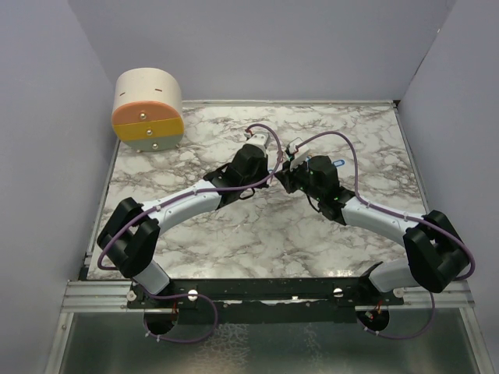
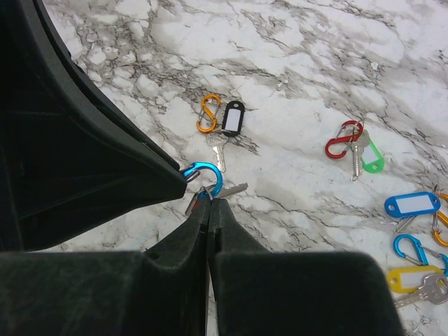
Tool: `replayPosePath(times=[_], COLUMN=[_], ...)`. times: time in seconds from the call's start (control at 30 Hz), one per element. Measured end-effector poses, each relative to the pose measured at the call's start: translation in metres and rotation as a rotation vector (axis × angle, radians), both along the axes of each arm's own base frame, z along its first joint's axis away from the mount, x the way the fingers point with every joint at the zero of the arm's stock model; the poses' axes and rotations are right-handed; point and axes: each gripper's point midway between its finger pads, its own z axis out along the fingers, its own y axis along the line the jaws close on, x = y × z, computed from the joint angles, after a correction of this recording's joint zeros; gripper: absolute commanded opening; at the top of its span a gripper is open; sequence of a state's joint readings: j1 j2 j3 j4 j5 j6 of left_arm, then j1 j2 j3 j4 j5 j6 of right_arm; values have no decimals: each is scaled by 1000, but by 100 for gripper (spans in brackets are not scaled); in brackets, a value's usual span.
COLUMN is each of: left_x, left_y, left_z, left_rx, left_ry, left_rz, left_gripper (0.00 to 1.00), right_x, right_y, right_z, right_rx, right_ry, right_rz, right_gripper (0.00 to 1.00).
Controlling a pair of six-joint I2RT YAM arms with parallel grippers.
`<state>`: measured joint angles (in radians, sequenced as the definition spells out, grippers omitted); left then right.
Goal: Put the keys on the keyring
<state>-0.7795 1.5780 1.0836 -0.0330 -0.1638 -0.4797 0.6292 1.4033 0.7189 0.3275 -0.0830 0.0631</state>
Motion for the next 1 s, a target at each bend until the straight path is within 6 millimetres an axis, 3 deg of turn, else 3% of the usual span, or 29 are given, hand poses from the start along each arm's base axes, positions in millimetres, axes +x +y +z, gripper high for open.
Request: replayPosePath(times=[1.0], left_x=[0], left_y=[0], left_z=[2], left_rx=[-15], left_ry=[7], left_rz=[-14], left_gripper=[0], right_x=[-2], right_y=[4], right_z=[6], right_rx=[1], right_ry=[-30], right_rz=[25], right_gripper=[1])
